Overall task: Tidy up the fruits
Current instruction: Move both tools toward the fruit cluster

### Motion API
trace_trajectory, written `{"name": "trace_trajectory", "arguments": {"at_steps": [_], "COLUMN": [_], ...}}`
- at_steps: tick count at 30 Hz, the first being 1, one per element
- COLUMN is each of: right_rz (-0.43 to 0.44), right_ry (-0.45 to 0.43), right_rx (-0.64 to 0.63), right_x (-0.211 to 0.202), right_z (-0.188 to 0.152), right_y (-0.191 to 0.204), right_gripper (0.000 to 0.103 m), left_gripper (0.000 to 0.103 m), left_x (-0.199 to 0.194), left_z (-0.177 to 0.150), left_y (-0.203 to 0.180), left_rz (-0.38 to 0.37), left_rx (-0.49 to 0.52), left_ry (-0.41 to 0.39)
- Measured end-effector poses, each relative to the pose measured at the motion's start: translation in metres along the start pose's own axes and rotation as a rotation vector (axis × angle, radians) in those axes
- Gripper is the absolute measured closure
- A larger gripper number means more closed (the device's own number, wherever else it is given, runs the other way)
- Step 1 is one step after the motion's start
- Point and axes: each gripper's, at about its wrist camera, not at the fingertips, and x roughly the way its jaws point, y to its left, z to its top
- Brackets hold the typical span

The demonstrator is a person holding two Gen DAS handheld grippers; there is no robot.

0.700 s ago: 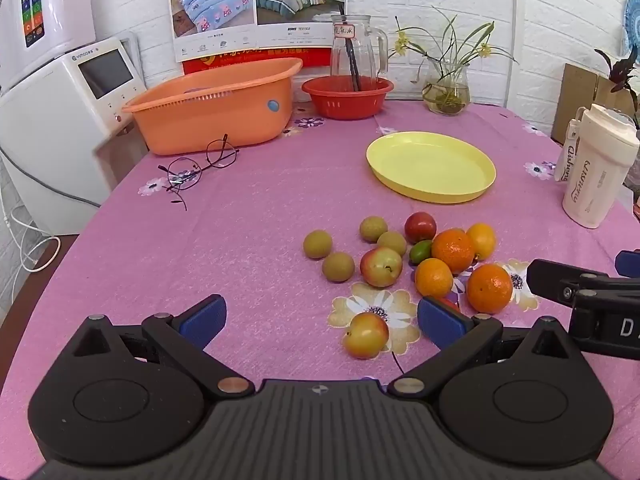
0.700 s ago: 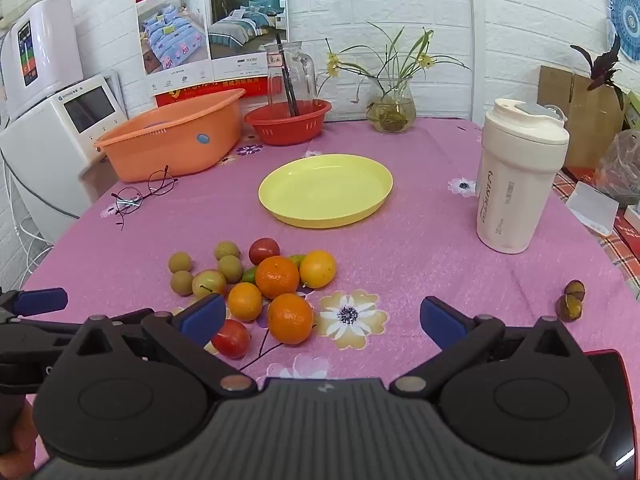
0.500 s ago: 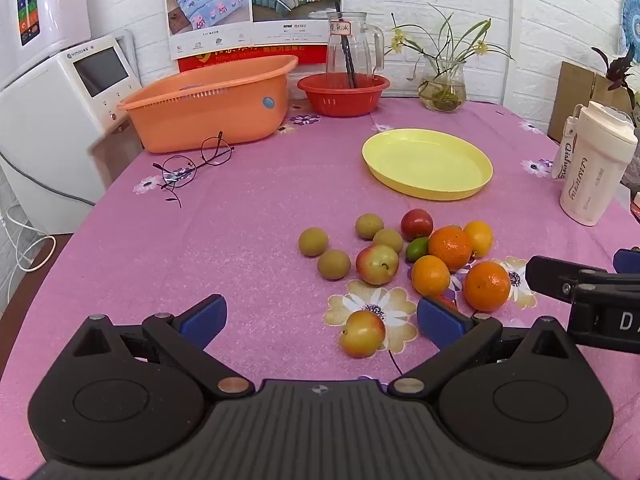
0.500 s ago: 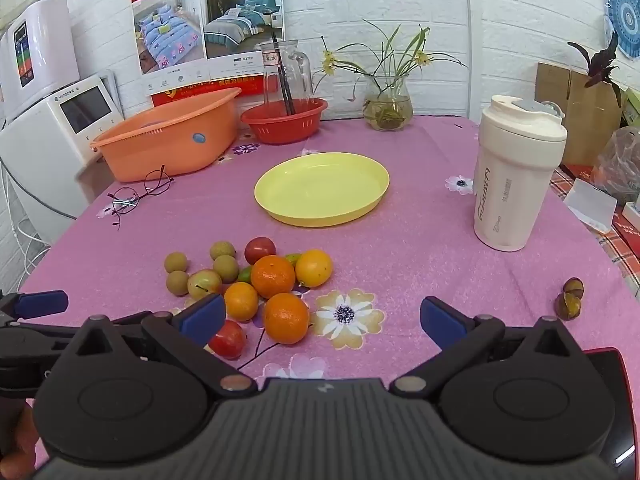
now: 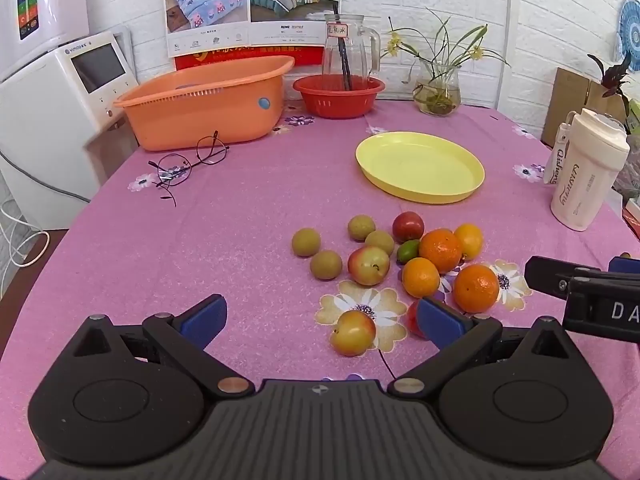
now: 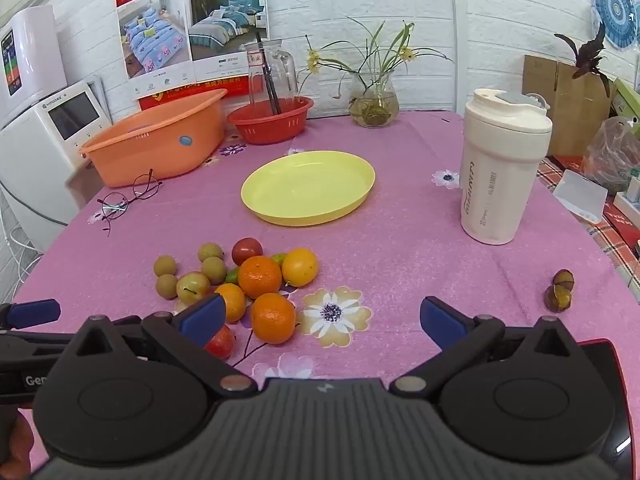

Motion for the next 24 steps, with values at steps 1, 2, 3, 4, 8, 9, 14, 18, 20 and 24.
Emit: {"name": "trace_trajectory", "arguments": {"at_steps": [1,2,3,4,8,9,14,18,20,24], "right_rz": [0.0,0.001,0.003,0.005,0.024,0.026,0.032,0.029,0.027,0.023], "right_ry": [-0.002,-0.004,-0.005,-0.005,-0.017,-0.022,-0.028,-0.03,-0.028,-0.023], "right_rx": [0.0,0.0,0.0,0.0,-0.005,-0.005,0.013,0.02,0.019,0.022], "right_x": [-0.001,-0.001,-0.002,-0.002,-0.006,-0.006,-0.007,-0.006,-0.005,-0.003], "right_z": [0.0,0.0,0.0,0.0,0.002,0.002,0.005,0.005,0.006,0.007], "right_y": [0.0,-0.001,0.0,0.0,-0.001,-0.001,-0.005,-0.006,-0.006,-0.008], "right_gripper": [0.032,0.032,0.032,0.032,0.032,0.032,0.032,0.032,0.032,0.032], "left_gripper": [0.001,0.001,0.001,0.001,0.005,0.005,0.005,0.012,0.012,0.012], "left_x": [-0.001,-0.003,-0.004,-0.005,-0.012,-0.013,-0.017,-0.019,-0.017,-0.013], "left_z": [0.0,0.0,0.0,0.0,0.002,0.003,0.003,0.004,0.007,0.009], "left_y": [0.0,0.0,0.0,0.0,0.002,0.002,-0.004,-0.004,-0.004,-0.006], "left_rz": [0.003,0.006,0.009,0.012,0.0,-0.001,0.039,0.012,-0.007,-0.013], "left_rx": [-0.001,-0.002,-0.003,-0.005,-0.04,-0.041,0.0,0.002,0.0,0.005], "left_ry": [-0.002,-0.003,-0.002,-0.002,-0.011,-0.015,-0.047,-0.069,-0.056,-0.047]}}
